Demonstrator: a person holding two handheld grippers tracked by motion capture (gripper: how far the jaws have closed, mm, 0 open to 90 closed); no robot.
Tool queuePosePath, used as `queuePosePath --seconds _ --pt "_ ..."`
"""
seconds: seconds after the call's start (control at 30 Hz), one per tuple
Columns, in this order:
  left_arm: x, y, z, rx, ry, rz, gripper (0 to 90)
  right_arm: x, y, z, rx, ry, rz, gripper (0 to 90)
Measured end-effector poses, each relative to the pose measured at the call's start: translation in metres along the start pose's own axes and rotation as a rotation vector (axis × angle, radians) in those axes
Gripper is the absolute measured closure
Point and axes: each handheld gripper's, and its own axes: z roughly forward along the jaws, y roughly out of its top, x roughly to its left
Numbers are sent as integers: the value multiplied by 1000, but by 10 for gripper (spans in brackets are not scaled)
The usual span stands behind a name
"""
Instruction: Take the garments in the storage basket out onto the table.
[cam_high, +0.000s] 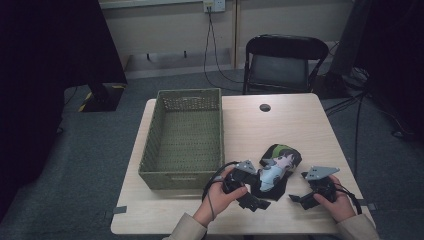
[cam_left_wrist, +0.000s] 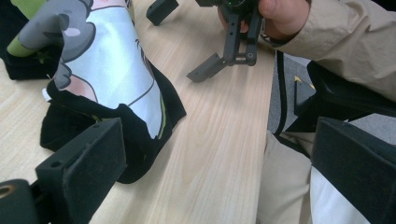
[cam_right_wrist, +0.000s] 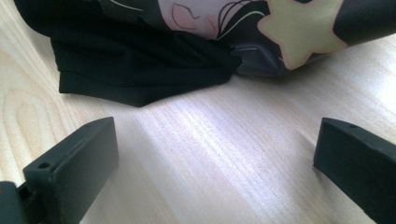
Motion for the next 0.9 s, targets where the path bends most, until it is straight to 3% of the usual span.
queuePosePath --seconds 0.53,0.9 --pt "0 -3 -8 -10 9 -4 28 0 0 0 0 0 0 0" --pt "3 -15 -17 -11 6 -25 28 0 0 0 0 0 0 0"
